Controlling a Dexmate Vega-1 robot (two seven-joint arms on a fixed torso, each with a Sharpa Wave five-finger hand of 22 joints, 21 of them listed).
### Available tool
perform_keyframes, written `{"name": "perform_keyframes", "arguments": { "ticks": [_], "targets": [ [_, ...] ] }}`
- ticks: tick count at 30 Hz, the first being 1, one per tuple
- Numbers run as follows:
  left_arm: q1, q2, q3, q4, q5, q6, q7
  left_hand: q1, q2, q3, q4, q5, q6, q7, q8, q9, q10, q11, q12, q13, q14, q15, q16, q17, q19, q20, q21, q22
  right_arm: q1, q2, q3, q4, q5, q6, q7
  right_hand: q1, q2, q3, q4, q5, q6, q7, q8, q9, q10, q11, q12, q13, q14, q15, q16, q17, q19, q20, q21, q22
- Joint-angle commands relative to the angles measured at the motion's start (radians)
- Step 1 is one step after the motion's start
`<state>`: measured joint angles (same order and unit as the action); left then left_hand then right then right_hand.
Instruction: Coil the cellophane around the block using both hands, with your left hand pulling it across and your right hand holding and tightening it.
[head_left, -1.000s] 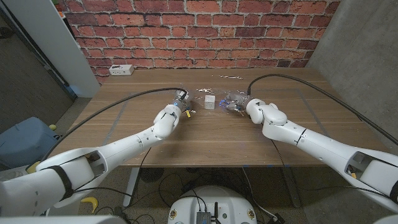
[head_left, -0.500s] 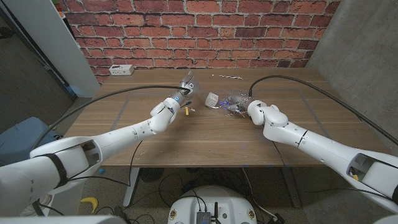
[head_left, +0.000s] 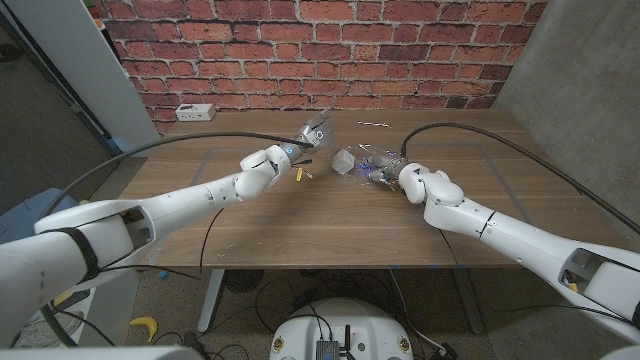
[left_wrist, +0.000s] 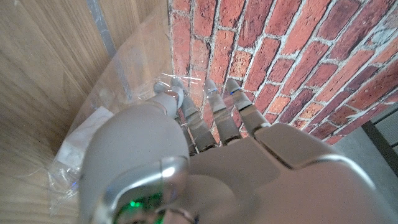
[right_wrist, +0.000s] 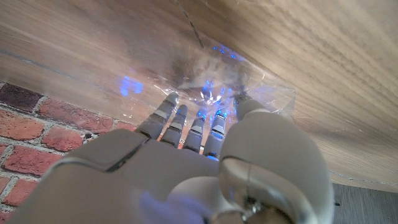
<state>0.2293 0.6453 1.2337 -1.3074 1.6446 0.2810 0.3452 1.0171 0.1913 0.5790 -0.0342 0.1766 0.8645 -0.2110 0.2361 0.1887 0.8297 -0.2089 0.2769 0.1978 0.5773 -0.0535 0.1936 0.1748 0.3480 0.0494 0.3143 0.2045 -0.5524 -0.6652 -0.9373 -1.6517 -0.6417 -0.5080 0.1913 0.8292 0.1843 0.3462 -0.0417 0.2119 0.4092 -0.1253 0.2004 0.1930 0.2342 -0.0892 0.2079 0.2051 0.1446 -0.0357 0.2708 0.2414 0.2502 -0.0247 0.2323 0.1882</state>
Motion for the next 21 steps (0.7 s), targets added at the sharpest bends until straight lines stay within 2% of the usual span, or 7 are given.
{"name": "perform_keyframes", "arguments": {
  "ticks": [1,11,14,16,17,18,21],
  "targets": [
    [-0.087,-0.013,0.041,0.042,0.094,-0.104,0.121,-0.004,-0.006,0.01,0.002,0.003,-0.002,-0.006,-0.006,0.005,0.009,-0.005,-0.009,0.003,0.013,-0.161,0.002,0.001,0.003,-0.012,0.005,-0.001,-0.006,-0.004,0.001,0.014,0.014,0.013,-0.006,0.013,-0.003,0.003,-0.01,-0.004,0.002,-0.002,0.0,0.002,0.009,0.0,0.003,0.002,0.011,-0.117,0.007,-0.001,0.008,0.005,0.006,0.004],
    [-0.167,-0.079,0.098,0.147,0.107,-0.152,0.255,-0.004,-0.008,0.014,-0.001,0.004,-0.008,-0.006,-0.014,0.004,-0.001,-0.009,-0.017,0.002,0.016,-0.163,0.002,0.004,0.008,-0.025,0.008,-0.002,-0.012,-0.005,0.013,0.022,0.03,0.014,-0.024,0.016,-0.003,0.003,-0.015,-0.005,0.001,-0.004,-0.001,0.002,0.006,-0.002,0.001,0.002,0.009,-0.121,0.006,-0.002,0.006,0.001,0.005,0.004],
    [-0.19,-0.119,0.123,0.206,0.101,-0.147,0.303,-0.004,-0.008,0.014,-0.002,0.004,-0.009,-0.006,-0.016,0.004,-0.004,-0.01,-0.019,0.002,0.017,-0.163,0.002,0.004,0.01,-0.028,0.009,-0.002,-0.016,-0.007,0.021,0.021,0.04,0.015,-0.033,0.015,0.0,0.004,-0.015,-0.006,0.0,-0.008,-0.002,0.002,0.005,-0.005,0.001,0.002,0.007,-0.124,0.006,-0.002,0.004,-0.004,0.004,0.004],
    [-0.207,-0.171,0.141,0.283,0.089,-0.136,0.35,-0.004,-0.008,0.015,-0.002,0.004,-0.009,-0.006,-0.016,0.004,-0.005,-0.01,-0.02,0.002,0.017,-0.164,0.001,0.004,0.01,-0.028,0.009,-0.002,-0.022,-0.01,0.031,0.019,0.048,0.013,-0.046,0.012,0.004,0.004,-0.012,-0.007,-0.001,-0.011,-0.003,0.002,0.003,-0.011,0.0,0.002,0.006,-0.129,0.006,-0.001,0.0,-0.011,0.003,0.004],
    [-0.211,-0.172,0.149,0.286,0.083,-0.132,0.354,-0.004,-0.008,0.014,-0.002,0.004,-0.01,-0.006,-0.017,0.004,-0.005,-0.01,-0.021,0.002,0.018,-0.163,0.002,0.005,0.011,-0.029,0.009,-0.002,-0.022,-0.01,0.03,0.019,0.049,0.012,-0.046,0.012,0.005,0.004,-0.011,-0.007,-0.002,-0.011,-0.003,0.002,0.003,-0.011,0.0,0.002,0.006,-0.129,0.006,0.0,0.0,-0.011,0.003,0.004],
    [-0.22,-0.206,0.159,0.337,0.073,-0.128,0.381,-0.004,-0.008,0.014,-0.002,0.004,-0.01,-0.006,-0.017,0.004,-0.006,-0.01,-0.021,0.002,0.018,-0.164,0.002,0.005,0.011,-0.03,0.009,-0.002,-0.026,-0.012,0.038,0.016,0.054,0.005,-0.053,0.011,0.008,0.005,-0.009,-0.007,0.0,-0.01,-0.002,0.003,0.004,-0.009,0.0,0.002,0.006,-0.128,0.007,0.0,0.001,-0.011,0.004,0.004],
    [-0.24,-0.258,0.194,0.417,0.044,-0.12,0.427,-0.004,-0.009,0.013,-0.004,0.003,-0.01,-0.006,-0.018,0.003,-0.006,-0.011,-0.022,0.002,0.018,-0.165,0.003,0.005,0.013,-0.032,0.01,-0.002,-0.03,-0.017,0.045,0.011,0.06,-0.002,-0.059,0.008,0.009,0.006,-0.007,-0.008,-0.001,-0.009,-0.003,0.003,0.003,-0.009,0.0,0.002,0.006,-0.127,0.008,0.002,0.0,-0.011,0.003,0.004]
  ]
}}
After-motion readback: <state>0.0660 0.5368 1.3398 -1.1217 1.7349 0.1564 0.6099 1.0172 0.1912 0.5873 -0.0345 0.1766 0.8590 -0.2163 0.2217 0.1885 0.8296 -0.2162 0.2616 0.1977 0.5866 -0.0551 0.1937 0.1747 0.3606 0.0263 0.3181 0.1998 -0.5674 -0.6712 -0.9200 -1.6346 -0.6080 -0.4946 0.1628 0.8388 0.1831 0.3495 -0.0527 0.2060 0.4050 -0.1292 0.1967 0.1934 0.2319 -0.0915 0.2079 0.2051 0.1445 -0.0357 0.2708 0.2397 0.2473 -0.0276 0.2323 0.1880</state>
